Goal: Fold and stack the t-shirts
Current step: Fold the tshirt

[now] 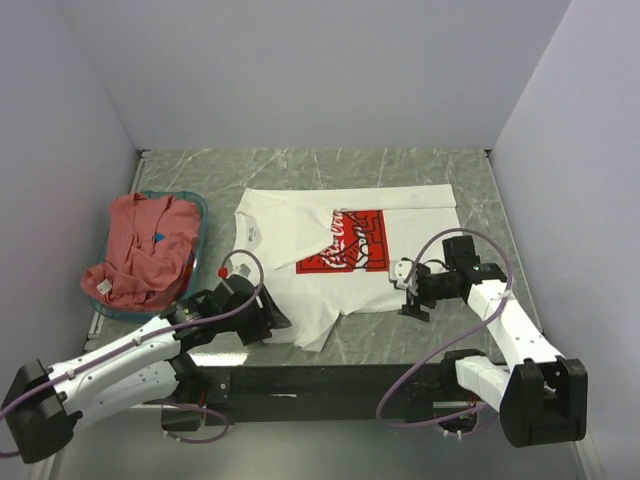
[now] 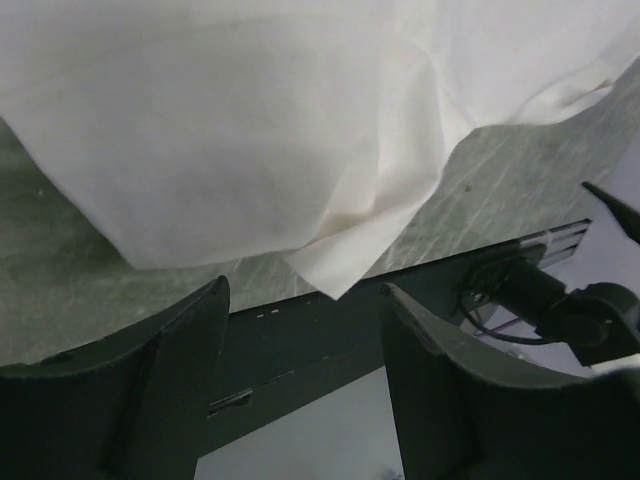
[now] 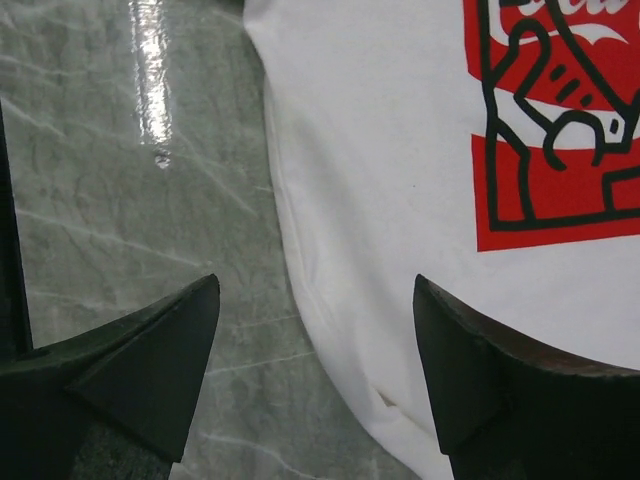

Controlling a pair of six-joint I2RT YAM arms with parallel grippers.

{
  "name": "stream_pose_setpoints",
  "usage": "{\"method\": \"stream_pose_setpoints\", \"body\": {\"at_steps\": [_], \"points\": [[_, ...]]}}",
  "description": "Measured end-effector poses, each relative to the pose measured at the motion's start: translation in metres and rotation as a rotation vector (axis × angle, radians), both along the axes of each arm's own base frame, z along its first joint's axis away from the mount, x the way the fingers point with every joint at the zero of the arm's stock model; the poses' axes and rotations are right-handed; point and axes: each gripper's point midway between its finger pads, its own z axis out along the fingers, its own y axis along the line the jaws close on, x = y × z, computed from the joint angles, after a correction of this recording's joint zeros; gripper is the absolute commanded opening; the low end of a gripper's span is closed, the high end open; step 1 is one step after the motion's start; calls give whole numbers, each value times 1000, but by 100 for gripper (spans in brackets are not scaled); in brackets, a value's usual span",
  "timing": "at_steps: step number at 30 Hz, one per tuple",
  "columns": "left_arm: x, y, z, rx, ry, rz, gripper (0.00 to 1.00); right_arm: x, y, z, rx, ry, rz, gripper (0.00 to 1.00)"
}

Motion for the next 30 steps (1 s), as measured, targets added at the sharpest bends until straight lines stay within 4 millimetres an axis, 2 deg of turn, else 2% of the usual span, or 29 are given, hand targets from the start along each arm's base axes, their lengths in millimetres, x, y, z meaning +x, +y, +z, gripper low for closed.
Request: {"method": "stream_pose_setpoints", "body": {"at_steps": [3,7,8,10,13,15,17,20,22,28,30], "points": [[-8,2,-12,60,25,2,68,-8,5,0,-7,-12,64,81],[-5,22,-24,168,10,63,72,-31,44,4,-16,-61,279,80],[-1,26,-21,174,-16,82,73,-34,55,6,-24,-88,321,76],[6,28,-10,150,-74,111,76,-52,83,8,-33,-94,452,76],[18,27,22,31,-193,161,77,-56,122,11,-61,-135,554,76],[21,28,36,-45,-244,191,77,-62,149,10,-80,-173,617,76],[22,30,35,-75,-253,218,77,-70,173,10,-93,-191,670,74],[18,37,19,-47,-217,243,77,-79,201,4,-118,-212,719,73],[17,42,14,-22,-204,258,77,-83,210,-6,-140,-214,735,71],[21,53,13,25,-214,297,76,-94,213,-32,-207,-159,752,59],[23,55,17,35,-223,308,76,-94,215,-36,-217,-152,748,49]]}}
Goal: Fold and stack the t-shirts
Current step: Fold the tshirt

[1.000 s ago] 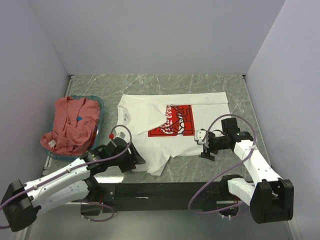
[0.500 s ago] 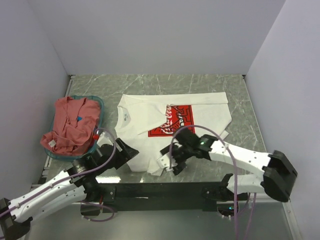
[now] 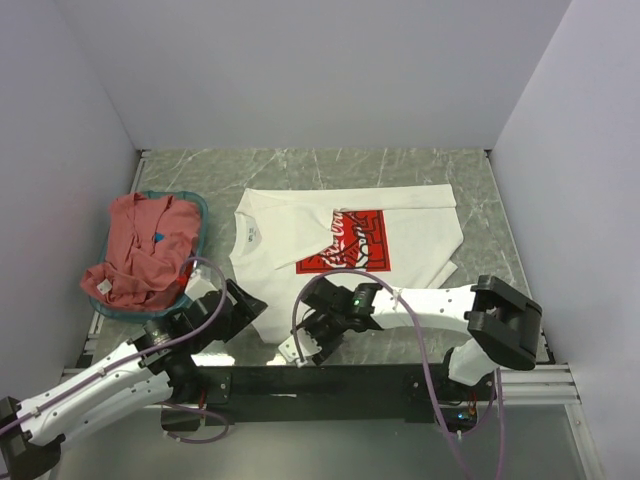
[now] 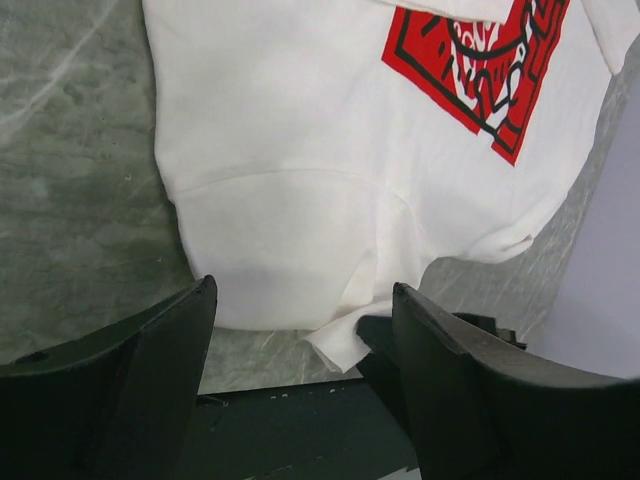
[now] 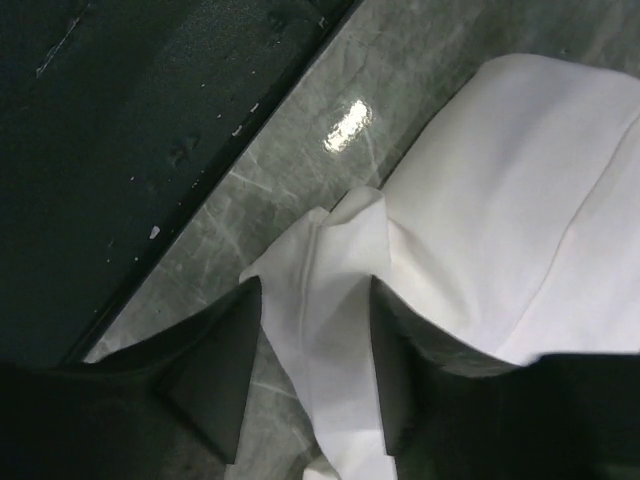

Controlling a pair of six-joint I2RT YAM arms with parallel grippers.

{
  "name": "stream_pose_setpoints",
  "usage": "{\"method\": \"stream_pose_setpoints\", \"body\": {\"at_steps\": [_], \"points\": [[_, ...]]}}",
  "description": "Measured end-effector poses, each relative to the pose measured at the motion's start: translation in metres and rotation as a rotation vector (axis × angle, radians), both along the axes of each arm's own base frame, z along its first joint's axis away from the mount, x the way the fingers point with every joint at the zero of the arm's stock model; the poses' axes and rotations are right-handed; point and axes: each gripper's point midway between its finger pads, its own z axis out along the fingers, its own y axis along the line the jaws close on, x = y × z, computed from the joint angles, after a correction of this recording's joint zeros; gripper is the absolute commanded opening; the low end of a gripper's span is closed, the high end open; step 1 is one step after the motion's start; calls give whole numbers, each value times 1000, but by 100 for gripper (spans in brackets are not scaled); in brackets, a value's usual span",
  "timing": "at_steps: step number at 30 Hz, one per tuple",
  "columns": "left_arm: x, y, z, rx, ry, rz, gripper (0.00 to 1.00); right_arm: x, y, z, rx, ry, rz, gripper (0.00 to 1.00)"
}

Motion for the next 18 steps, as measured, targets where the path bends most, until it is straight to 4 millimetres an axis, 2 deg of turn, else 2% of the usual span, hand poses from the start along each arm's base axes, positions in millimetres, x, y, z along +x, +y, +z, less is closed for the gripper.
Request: {"method": "stream_pose_setpoints", "body": {"at_steps": [1,2,4,5,6,9,11,12,15,18], "points": [[1,1,2,4,-4,5,75,-1,1,-2,-6,3,-3,44],[2,1,4,6,-8,9,75,-2,1,-4,-12,7,-6,30],[4,2,5,14,-12,16,75,-4,2,-5,-17,12,-11,14],[5,2,5,17,-14,20,75,-4,2,-5,-19,18,-19,3],[5,3,5,21,-15,23,75,-4,2,-5,-19,22,-27,0],[5,5,5,25,-18,28,75,0,5,5,3,51,-71,0],[6,5,7,20,-25,27,74,13,4,19,45,76,-132,0],[6,5,8,15,-33,24,74,24,1,29,77,94,-180,0],[7,3,13,4,-55,13,74,73,-15,58,182,108,-368,0],[9,-3,16,-2,-78,-14,74,120,-34,76,268,119,-564,11]]}}
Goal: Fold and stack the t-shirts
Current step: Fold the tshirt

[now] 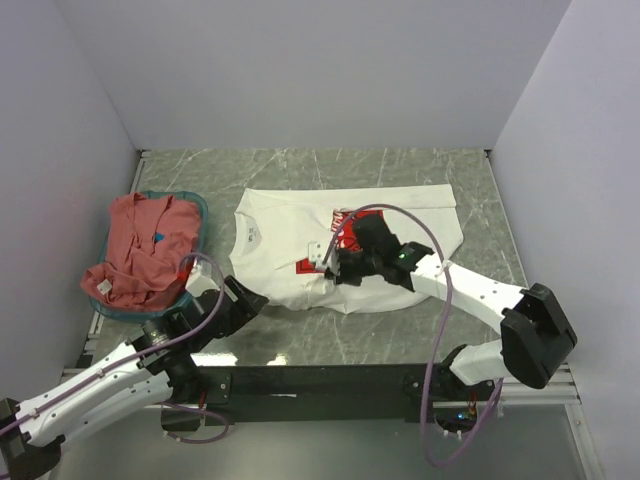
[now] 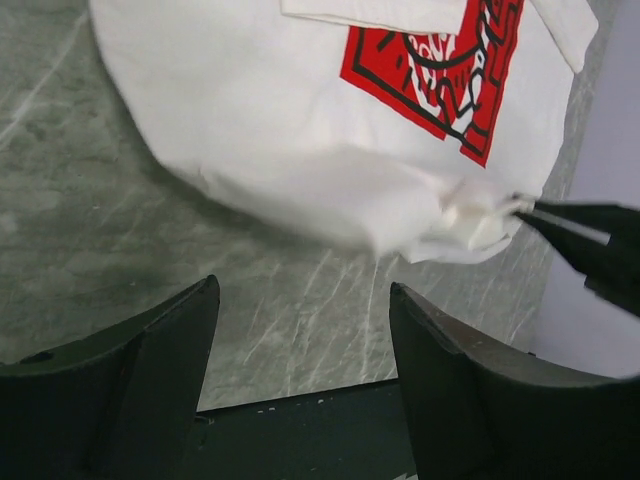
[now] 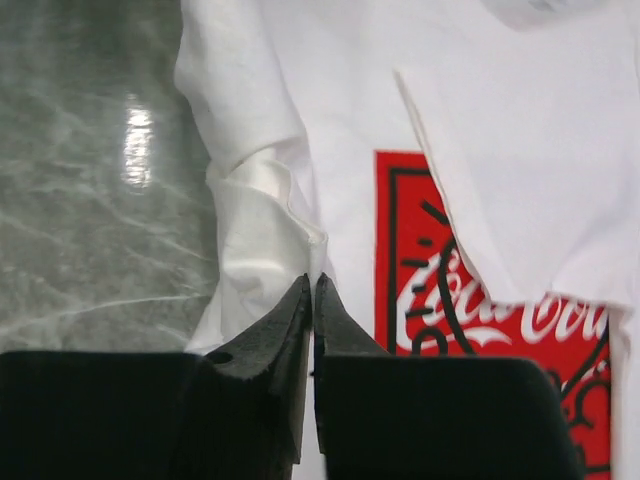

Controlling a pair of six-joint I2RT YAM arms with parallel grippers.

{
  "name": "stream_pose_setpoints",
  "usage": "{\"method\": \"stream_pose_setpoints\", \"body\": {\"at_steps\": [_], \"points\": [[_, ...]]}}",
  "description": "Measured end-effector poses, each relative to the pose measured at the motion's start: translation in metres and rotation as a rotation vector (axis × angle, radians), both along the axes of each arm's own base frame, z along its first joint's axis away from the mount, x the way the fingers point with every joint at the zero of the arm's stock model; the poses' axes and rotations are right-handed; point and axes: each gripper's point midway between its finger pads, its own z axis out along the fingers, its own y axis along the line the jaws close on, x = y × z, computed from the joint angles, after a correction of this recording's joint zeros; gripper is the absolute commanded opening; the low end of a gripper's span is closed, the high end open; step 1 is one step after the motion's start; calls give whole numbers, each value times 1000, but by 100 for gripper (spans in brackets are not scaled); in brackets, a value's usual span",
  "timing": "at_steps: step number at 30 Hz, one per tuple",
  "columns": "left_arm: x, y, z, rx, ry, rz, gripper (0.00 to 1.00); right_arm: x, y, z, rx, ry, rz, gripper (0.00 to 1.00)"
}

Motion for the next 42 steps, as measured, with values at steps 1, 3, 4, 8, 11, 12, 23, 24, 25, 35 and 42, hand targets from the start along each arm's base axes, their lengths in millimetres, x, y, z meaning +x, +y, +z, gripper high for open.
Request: {"method": "stream_pose_setpoints", "body": {"at_steps": [1,3,4,8,11,12,23,24,25,35,42], "points": [[1,-2,0,3,-7,-14,74,11,-6,2,15,10,-50,13],[2,-8,1,12,-19,-44,74,24,-14,-2,29,49,-131,13],[3,-11,0,21,-24,-64,74,29,-18,-5,32,78,-173,14],[5,-26,-4,49,-30,-139,74,44,-28,-28,10,202,-301,26],[6,-39,-12,58,-18,-192,71,53,-35,-40,-2,273,-375,35],[7,-43,-15,61,-13,-206,71,55,-38,-41,1,288,-395,36],[34,-64,-52,235,46,-274,58,66,-50,-13,47,344,-416,43],[41,-65,-49,233,45,-263,57,67,-52,-10,55,342,-416,43],[48,-65,-47,230,39,-250,57,67,-54,-7,62,344,-417,43],[70,-77,-58,203,94,-255,51,68,-67,6,95,350,-430,43],[69,-86,-61,178,112,-287,42,70,-71,6,104,358,-439,43]]}}
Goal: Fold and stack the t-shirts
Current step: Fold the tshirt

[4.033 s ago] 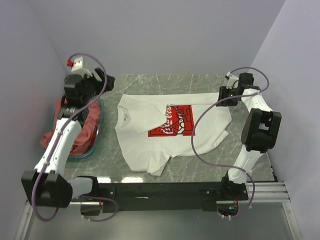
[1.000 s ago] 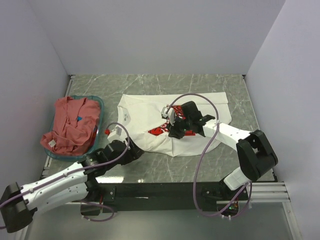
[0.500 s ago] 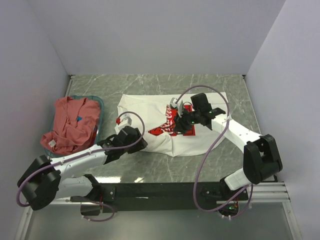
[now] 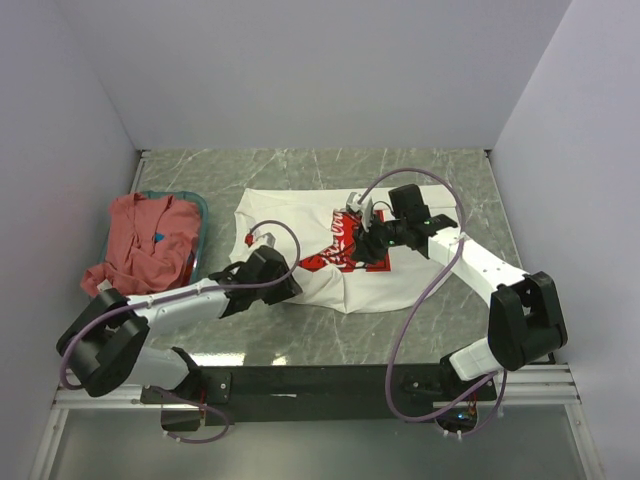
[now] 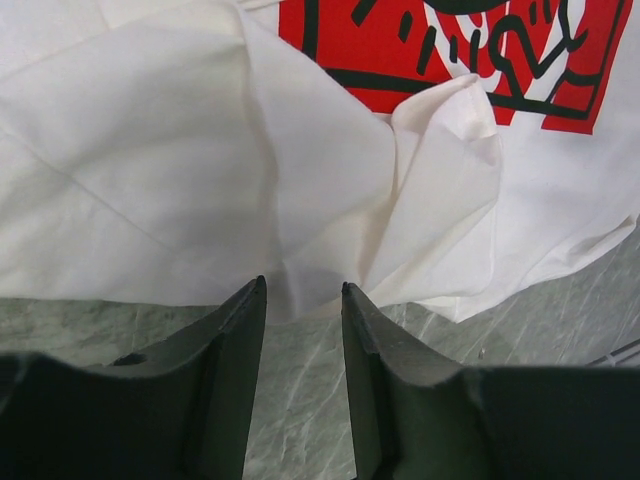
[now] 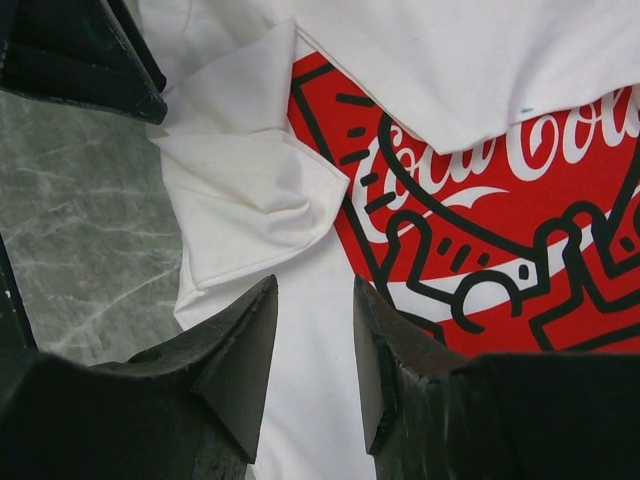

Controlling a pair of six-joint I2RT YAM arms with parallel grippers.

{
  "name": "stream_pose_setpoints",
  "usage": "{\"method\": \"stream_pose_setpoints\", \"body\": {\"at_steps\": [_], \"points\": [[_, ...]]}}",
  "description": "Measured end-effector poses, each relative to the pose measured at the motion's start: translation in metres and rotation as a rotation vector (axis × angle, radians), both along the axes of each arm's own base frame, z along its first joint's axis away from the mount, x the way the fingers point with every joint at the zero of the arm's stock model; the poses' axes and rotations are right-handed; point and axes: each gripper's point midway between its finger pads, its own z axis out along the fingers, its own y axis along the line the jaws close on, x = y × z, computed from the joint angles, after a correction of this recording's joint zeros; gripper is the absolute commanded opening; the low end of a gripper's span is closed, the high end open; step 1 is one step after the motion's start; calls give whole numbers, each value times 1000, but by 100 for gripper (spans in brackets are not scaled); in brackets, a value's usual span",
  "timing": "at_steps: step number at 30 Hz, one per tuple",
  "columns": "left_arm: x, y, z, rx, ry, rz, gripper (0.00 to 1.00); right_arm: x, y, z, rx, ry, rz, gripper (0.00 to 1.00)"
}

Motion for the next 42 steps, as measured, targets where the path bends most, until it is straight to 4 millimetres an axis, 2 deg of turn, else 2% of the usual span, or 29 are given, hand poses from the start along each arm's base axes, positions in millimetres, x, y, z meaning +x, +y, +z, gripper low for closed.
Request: {"method": "stream_pose_setpoints", "body": {"at_steps": [5,8,9,14,16,19,23,30,34,42], "points": [[1,-4,-7,5,20,-10,37,1,-2,0,5,3,-4,43],[0,-4,-11,13,31,-10,30,1,-3,2,8,2,-8,43],[0,-4,-12,14,32,-11,24,2,-4,2,10,1,-8,43],[1,-4,-11,13,30,-10,13,1,-5,5,18,0,-8,43],[1,-5,-9,11,27,-11,4,0,-5,7,20,-1,-4,43],[2,-5,-7,7,21,-8,0,-2,-6,10,21,-10,2,43],[6,-3,11,-22,-21,5,0,-3,-7,17,25,-36,10,43],[26,10,69,-161,-148,71,0,-6,-8,18,15,-59,39,43],[34,20,79,-228,-155,99,0,-11,-11,19,-3,-81,70,44],[35,22,99,-346,-142,85,0,-26,-13,33,3,-176,176,45]]}}
